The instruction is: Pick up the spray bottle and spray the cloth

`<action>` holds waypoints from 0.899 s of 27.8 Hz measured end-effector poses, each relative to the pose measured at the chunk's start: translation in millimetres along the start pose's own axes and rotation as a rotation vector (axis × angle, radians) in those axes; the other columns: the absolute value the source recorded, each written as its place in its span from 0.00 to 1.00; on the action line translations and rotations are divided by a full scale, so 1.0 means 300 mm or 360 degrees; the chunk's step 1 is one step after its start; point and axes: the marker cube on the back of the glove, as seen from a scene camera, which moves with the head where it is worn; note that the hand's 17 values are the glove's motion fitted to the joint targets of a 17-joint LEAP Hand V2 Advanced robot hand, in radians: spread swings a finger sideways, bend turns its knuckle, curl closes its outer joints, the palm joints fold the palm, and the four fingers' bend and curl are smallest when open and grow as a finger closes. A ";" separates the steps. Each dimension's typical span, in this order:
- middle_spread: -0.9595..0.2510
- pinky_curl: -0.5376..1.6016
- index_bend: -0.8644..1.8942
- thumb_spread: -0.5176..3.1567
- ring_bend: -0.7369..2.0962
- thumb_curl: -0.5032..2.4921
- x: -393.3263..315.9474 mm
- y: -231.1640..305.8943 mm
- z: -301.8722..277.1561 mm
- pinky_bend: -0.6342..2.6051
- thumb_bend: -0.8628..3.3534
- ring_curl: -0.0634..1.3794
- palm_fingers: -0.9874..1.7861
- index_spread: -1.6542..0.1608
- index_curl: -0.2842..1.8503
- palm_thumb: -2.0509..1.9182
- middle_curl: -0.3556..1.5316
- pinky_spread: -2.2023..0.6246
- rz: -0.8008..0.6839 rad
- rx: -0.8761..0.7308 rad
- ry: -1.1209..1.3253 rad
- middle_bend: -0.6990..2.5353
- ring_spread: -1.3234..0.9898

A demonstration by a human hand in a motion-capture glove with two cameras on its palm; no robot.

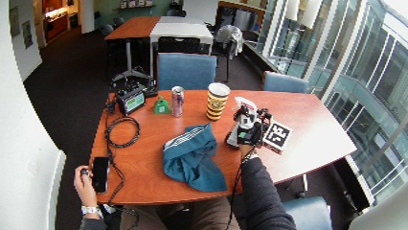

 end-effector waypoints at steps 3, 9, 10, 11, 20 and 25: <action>0.60 0.43 0.47 0.43 0.49 0.26 -0.011 0.043 0.025 0.32 0.20 0.34 0.88 0.75 0.35 0.61 0.45 0.67 -0.0046 -0.0186 0.0061 0.40 0.46; 0.60 0.43 0.47 0.43 0.49 0.26 -0.163 0.033 0.060 0.33 0.20 0.34 0.88 0.76 0.35 0.61 0.45 0.67 -0.0390 -0.0550 0.0284 0.41 0.47; 0.60 0.43 0.47 0.43 0.49 0.26 -0.193 0.020 0.066 0.33 0.20 0.34 0.88 0.76 0.36 0.61 0.45 0.67 -0.0462 -0.0608 0.0327 0.41 0.47; 0.60 0.43 0.47 0.43 0.49 0.26 -0.221 0.008 0.069 0.33 0.20 0.34 0.88 0.76 0.36 0.61 0.45 0.67 -0.0533 -0.0668 0.0378 0.41 0.47; 0.60 0.43 0.47 0.43 0.49 0.26 -0.379 -0.072 0.064 0.33 0.20 0.34 0.88 0.76 0.36 0.61 0.45 0.67 -0.1023 -0.1084 0.0905 0.41 0.47; 0.60 0.43 0.47 0.43 0.49 0.26 -0.424 -0.101 0.072 0.33 0.20 0.34 0.88 0.76 0.36 0.61 0.45 0.67 -0.1203 -0.1242 0.1214 0.41 0.47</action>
